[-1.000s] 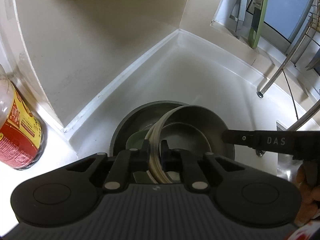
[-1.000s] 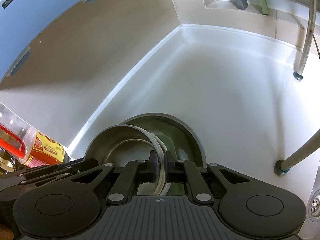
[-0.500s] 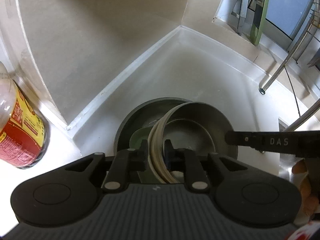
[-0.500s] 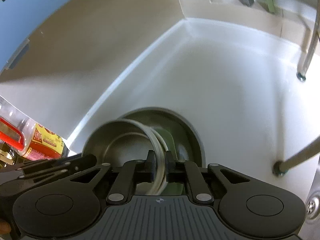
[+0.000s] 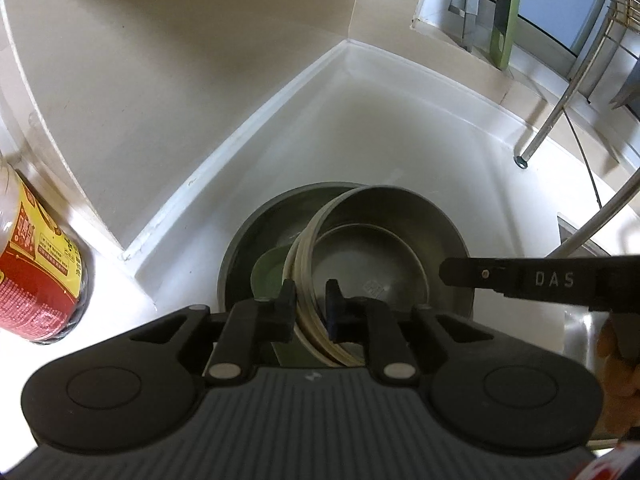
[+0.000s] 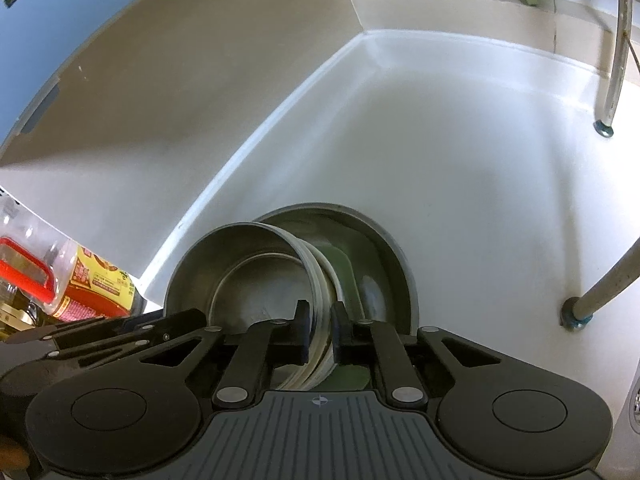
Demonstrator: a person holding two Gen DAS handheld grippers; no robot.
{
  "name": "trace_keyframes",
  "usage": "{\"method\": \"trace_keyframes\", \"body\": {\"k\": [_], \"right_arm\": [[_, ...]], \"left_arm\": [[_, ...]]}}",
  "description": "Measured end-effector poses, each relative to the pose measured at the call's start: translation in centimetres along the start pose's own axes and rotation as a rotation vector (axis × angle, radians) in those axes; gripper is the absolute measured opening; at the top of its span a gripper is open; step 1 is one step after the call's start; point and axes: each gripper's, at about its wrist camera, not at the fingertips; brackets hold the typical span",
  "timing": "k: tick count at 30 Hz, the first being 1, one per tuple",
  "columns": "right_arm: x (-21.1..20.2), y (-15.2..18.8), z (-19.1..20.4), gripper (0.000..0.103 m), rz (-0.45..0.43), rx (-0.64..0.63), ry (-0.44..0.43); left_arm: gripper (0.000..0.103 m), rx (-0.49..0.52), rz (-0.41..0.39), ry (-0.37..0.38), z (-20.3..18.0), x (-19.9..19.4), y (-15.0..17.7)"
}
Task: Organize plates and bowls
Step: 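Open both grippers and withdraw from the stack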
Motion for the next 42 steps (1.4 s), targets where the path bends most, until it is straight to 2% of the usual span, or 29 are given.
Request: {"method": "trace_keyframes", "body": {"k": [10, 18, 22, 29, 38, 40, 42], "right_arm": [[0.4, -2.9, -1.4, 0.010, 0.134, 0.103, -0.051], [1.4, -4.8, -1.6, 0.010, 0.247, 0.103, -0.052], [2.2, -5.5, -1.0, 0.010, 0.271, 0.092, -0.050], [1.3, -4.7, -0.1, 0.010, 0.207, 0.010, -0.023], [-2.0, -3.1, 0.3, 0.013, 0.007, -0.065, -0.028], [-3.2, -2.1, 0.3, 0.023, -0.056, -0.085, -0.029], [-4.9, -0.5, 0.3, 0.041, -0.135, -0.121, -0.032]], "left_arm": [[0.013, 0.001, 0.039, 0.013, 0.2, -0.1, -0.9], [0.014, 0.017, 0.080, 0.007, 0.1, 0.6, -1.4], [0.014, 0.010, 0.084, 0.006, 0.2, 0.7, -1.5], [0.014, 0.004, 0.075, -0.011, 0.0, 0.9, -1.2], [0.018, -0.007, -0.023, -0.044, -0.5, -1.3, -0.4], [0.019, -0.011, -0.065, -0.043, -0.6, -2.5, 0.1], [0.025, -0.021, -0.119, -0.040, -0.6, -4.0, 1.0]]}}
Point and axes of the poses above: each gripper's, at about its wrist camera, not at the fingertips, and x roughly the way its jaws point, z to its left, y to its underside, and after that the axes turned 13 degrees about -x, right-handed
